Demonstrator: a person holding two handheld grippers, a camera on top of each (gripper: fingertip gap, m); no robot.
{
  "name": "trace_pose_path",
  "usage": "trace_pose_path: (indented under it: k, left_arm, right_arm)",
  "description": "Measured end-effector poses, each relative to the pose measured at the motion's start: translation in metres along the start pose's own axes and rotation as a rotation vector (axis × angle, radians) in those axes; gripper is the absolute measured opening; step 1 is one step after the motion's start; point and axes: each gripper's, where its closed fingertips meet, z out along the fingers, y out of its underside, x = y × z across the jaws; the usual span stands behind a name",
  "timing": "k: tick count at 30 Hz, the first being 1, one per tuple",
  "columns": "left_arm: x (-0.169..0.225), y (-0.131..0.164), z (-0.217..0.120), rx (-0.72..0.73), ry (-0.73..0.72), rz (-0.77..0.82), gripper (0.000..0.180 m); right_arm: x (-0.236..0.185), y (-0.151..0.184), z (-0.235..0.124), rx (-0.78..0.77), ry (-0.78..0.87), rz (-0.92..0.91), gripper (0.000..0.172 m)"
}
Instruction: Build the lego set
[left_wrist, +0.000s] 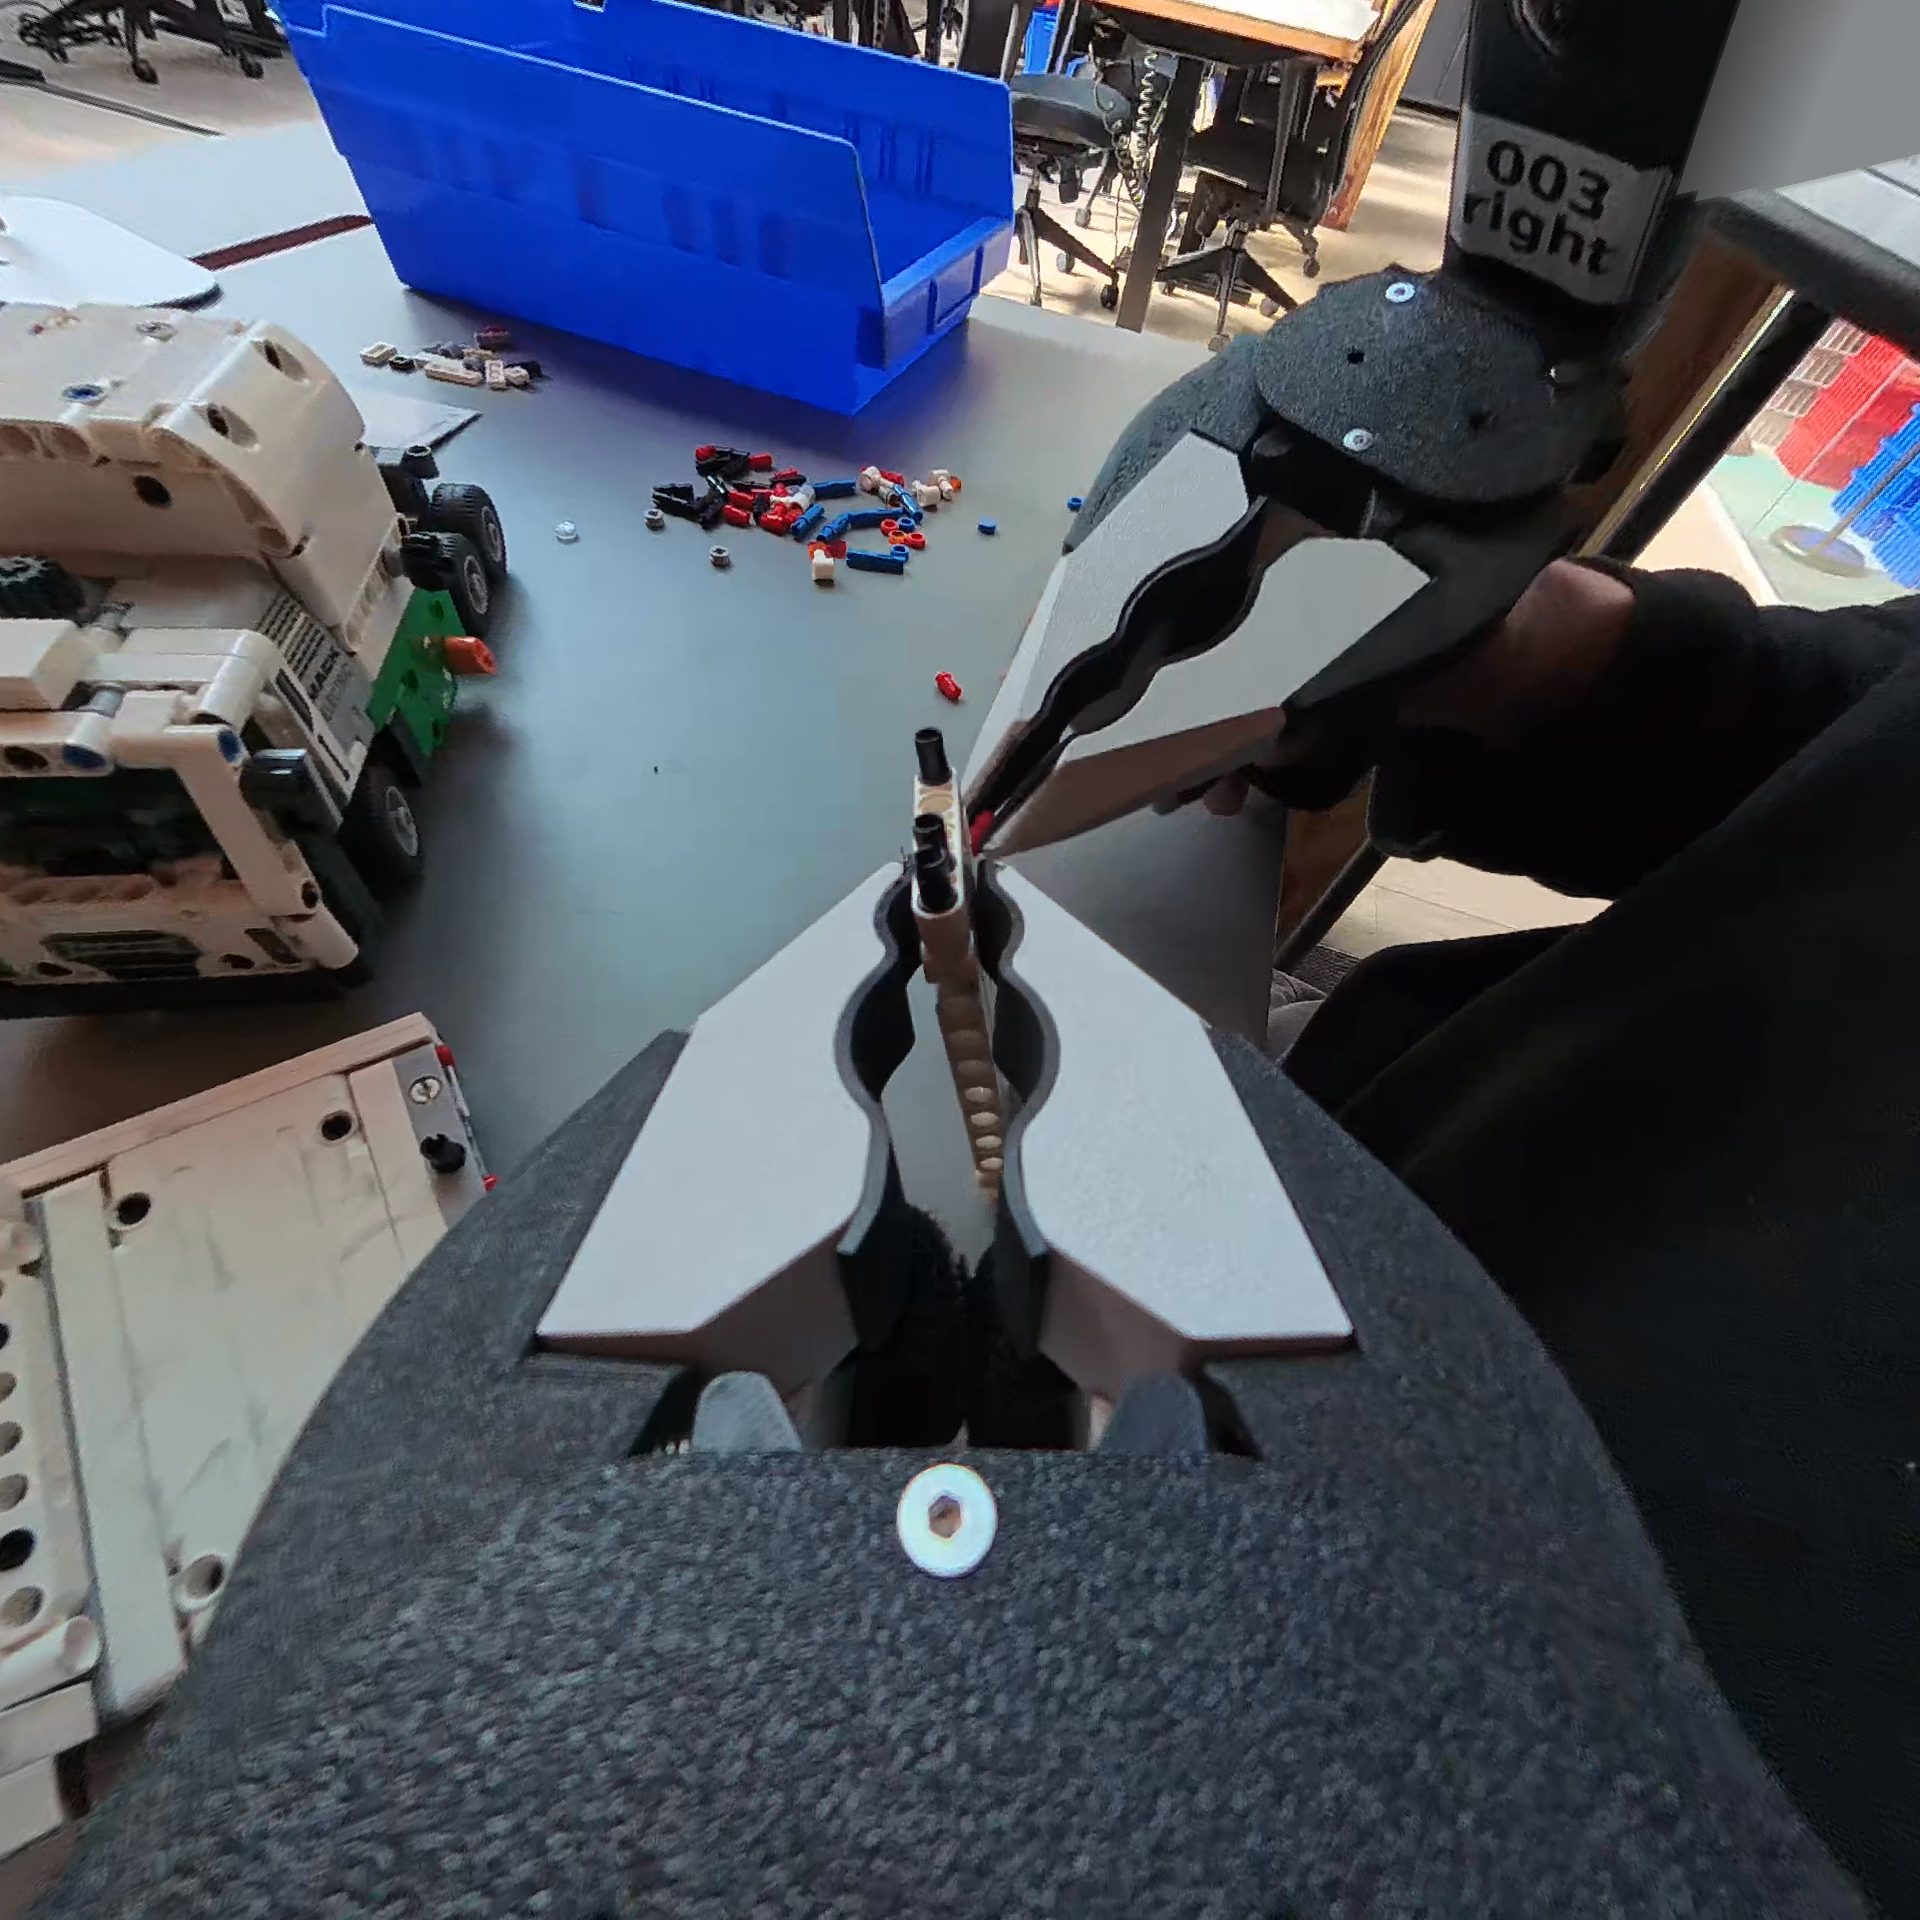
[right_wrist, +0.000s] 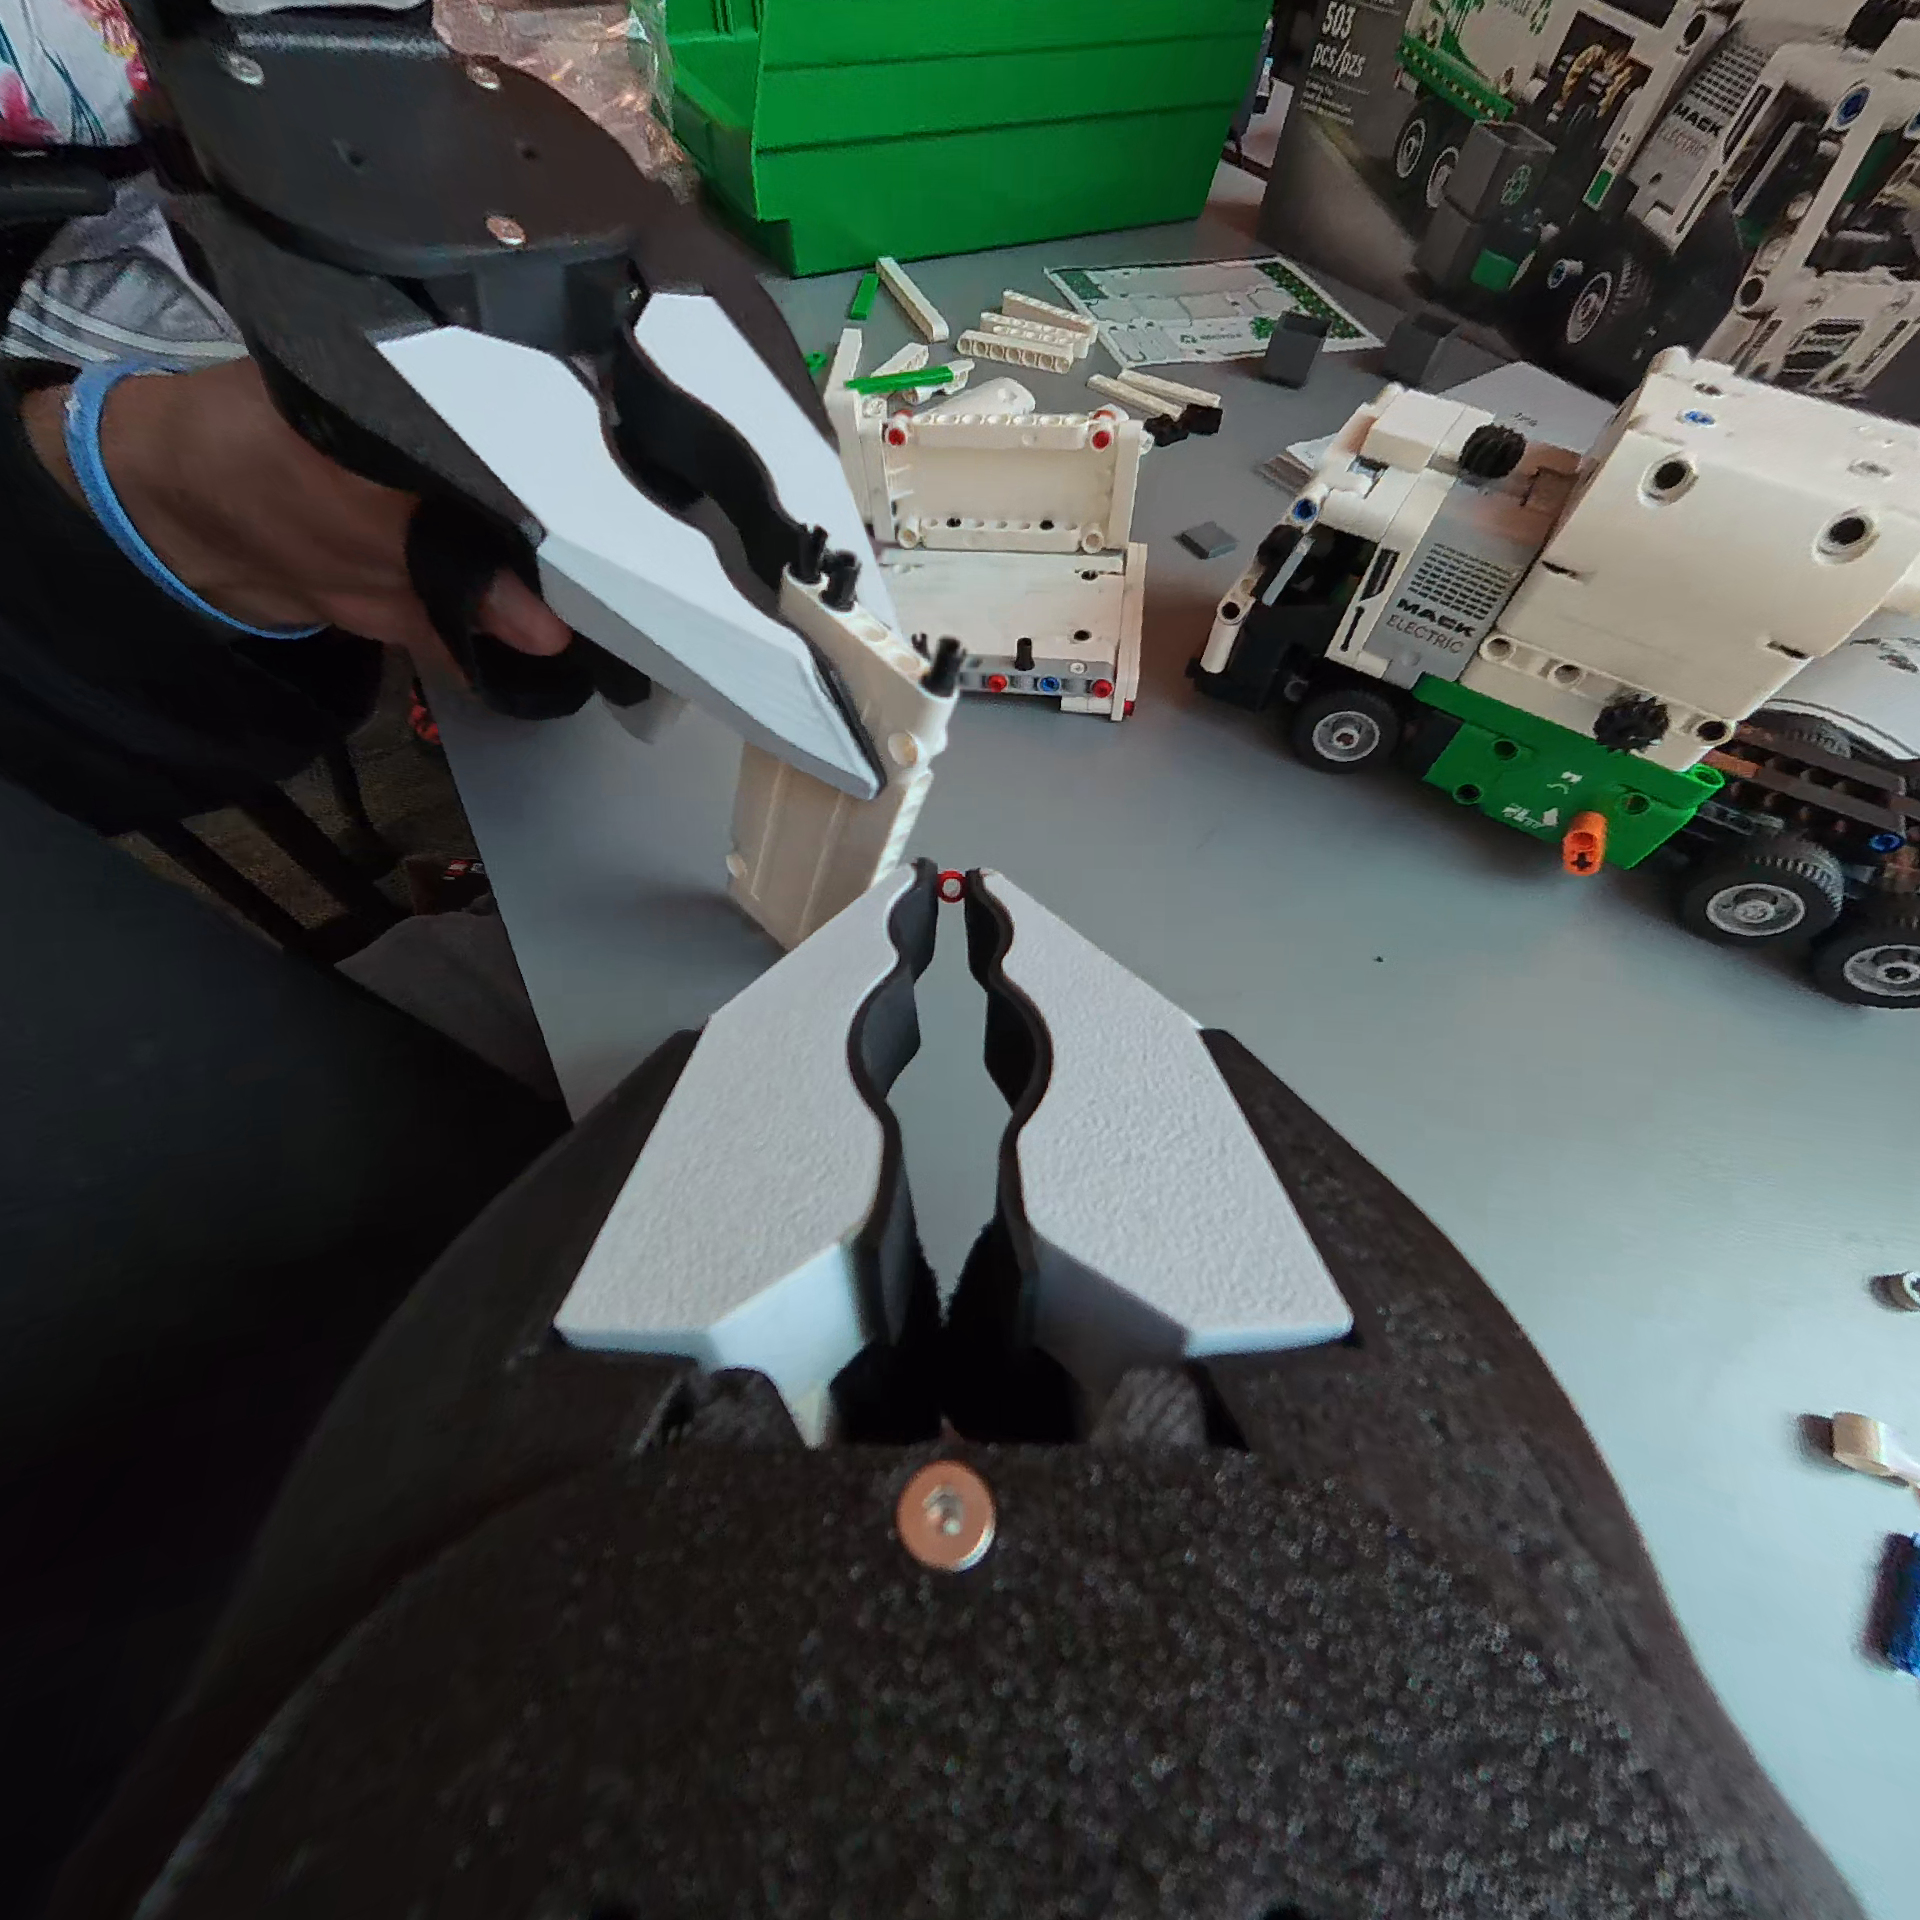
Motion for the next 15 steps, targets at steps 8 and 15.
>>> trace_pose_path:
  k: [8,15]
  left_arm:
    - [0.0,0.004,-0.005,0.015,0.013,0.006,0.006]
    - [-0.017,0.006,-0.003,0.028,0.016,-0.345,0.006]
  right_arm:
    - [-0.001,0.002,-0.001,-0.003,-0.009,0.015,0.004]
    - [-0.004,-0.031,-0.008,0.165,0.12,-0.09,0.004]
